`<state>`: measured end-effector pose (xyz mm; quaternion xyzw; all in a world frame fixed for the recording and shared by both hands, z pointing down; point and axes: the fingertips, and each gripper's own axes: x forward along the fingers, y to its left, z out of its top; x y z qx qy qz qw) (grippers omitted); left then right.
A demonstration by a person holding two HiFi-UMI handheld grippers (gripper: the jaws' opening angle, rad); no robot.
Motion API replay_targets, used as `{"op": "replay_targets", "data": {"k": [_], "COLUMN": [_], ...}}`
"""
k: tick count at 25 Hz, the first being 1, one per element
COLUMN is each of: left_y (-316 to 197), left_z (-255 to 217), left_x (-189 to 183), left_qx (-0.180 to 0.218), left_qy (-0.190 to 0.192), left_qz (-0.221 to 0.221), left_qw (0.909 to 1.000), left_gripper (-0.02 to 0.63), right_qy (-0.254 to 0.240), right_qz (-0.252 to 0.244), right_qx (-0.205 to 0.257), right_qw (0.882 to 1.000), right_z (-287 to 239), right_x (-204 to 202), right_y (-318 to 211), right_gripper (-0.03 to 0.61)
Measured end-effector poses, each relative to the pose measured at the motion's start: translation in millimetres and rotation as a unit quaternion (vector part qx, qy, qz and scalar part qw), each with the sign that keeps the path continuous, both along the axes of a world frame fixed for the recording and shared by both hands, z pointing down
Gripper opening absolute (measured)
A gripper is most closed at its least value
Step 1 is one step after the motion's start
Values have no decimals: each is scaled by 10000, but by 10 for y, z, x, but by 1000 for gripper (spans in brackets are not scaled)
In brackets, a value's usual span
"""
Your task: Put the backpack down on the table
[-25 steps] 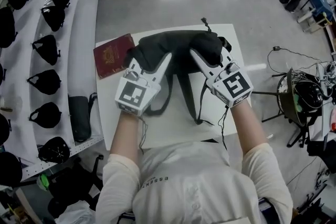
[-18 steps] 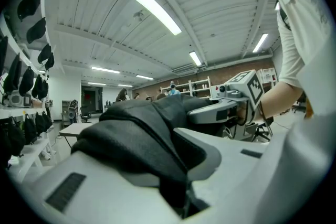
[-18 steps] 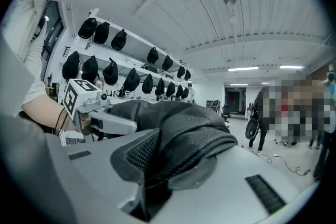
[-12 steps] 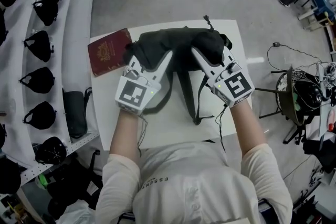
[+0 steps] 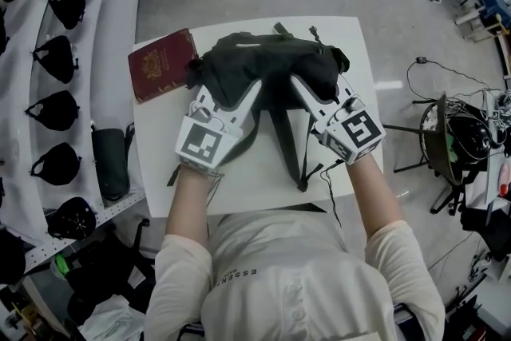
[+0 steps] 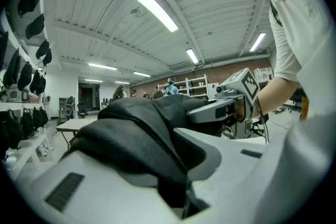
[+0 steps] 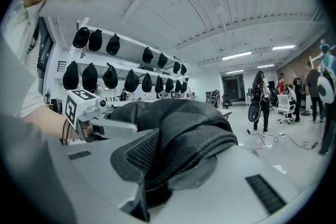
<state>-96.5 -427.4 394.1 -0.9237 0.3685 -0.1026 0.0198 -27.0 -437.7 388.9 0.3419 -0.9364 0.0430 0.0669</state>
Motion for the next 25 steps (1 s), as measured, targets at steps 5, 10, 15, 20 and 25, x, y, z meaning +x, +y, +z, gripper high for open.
{"op": "replay_targets", "data": {"k": [5,10,15,20,25], "left_y": [182,328,477,701,988], "left_z": [71,133,195,276,398], "left_x": [5,8,20,21,15], "left_qx": [2,-66,-94,-181,-321], "left_qy": [136,228,229,292,377], "left_qz": [-125,-228,-270,-306,-337], "left_qw": [9998,9995,9993,9989,9982], "left_gripper": [78,78,78,78,80], "right_qy": [2,-142,-229,-365,-424], "right_qz": [-69,-53,-59,-62,-84], "right_qx": [-19,-108,-161,-241,-374], "right_qw": [10000,9998,9996,9990,9984], "right_z": [65,120,183,273,396], "right_x": [-2,14,37,48,55], "right_y": [180,323,469,691,967], "right_gripper": [78,78,78,78,84]}}
